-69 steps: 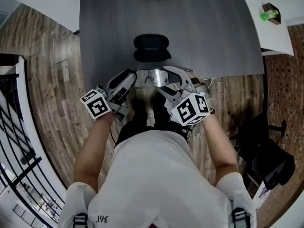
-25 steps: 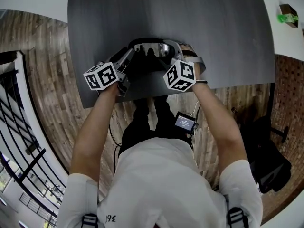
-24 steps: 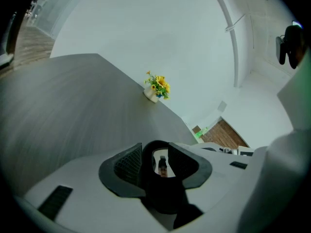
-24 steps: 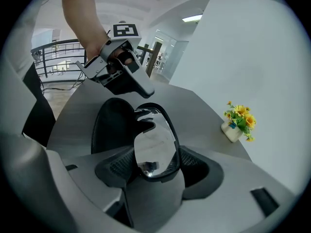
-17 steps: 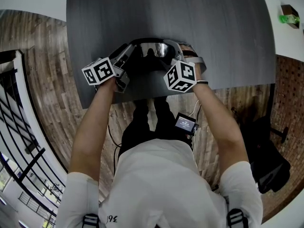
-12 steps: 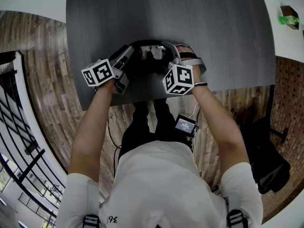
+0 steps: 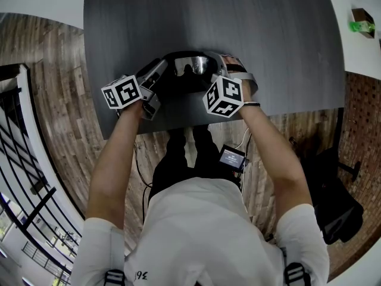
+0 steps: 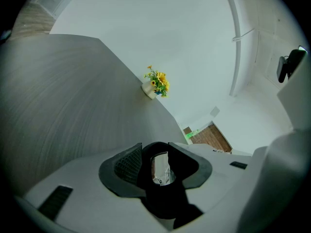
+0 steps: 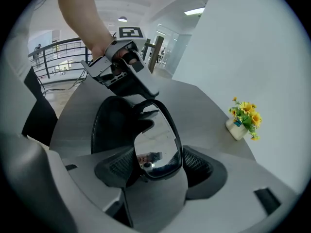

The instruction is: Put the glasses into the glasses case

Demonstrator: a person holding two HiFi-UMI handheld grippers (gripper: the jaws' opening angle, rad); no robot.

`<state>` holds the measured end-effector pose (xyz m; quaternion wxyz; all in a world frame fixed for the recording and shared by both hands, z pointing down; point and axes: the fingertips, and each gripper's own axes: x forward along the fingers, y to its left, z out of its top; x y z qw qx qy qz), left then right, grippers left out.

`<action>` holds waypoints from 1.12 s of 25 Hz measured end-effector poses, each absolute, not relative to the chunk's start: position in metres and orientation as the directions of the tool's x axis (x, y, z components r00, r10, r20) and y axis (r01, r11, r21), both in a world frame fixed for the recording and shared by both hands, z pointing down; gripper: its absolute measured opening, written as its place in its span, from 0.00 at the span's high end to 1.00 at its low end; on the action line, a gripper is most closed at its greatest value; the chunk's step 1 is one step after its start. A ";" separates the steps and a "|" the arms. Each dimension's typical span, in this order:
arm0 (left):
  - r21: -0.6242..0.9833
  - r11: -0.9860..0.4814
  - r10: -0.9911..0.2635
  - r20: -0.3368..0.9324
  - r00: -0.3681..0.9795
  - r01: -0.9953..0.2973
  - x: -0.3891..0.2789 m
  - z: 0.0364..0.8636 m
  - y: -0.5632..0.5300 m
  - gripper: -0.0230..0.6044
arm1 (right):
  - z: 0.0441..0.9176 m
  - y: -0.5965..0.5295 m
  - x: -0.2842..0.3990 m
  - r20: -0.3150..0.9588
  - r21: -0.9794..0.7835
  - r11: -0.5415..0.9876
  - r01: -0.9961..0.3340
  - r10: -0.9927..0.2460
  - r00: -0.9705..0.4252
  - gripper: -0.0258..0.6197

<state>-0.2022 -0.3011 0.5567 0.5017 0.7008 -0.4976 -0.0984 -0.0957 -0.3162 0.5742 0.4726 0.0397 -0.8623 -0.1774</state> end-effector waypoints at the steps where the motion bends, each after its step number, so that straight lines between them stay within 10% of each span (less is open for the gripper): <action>1: 0.801 0.001 -0.796 0.364 0.484 -0.599 -0.202 0.557 -0.300 0.70 | 0.575 -0.316 -0.095 0.803 0.331 0.939 0.091 -0.230 -0.550 0.52; 28: 0.737 -0.019 -0.823 0.373 0.429 -0.676 -0.218 0.544 -0.286 0.70 | 0.564 -0.315 -0.081 0.789 0.248 0.968 -0.030 -0.220 -0.574 0.40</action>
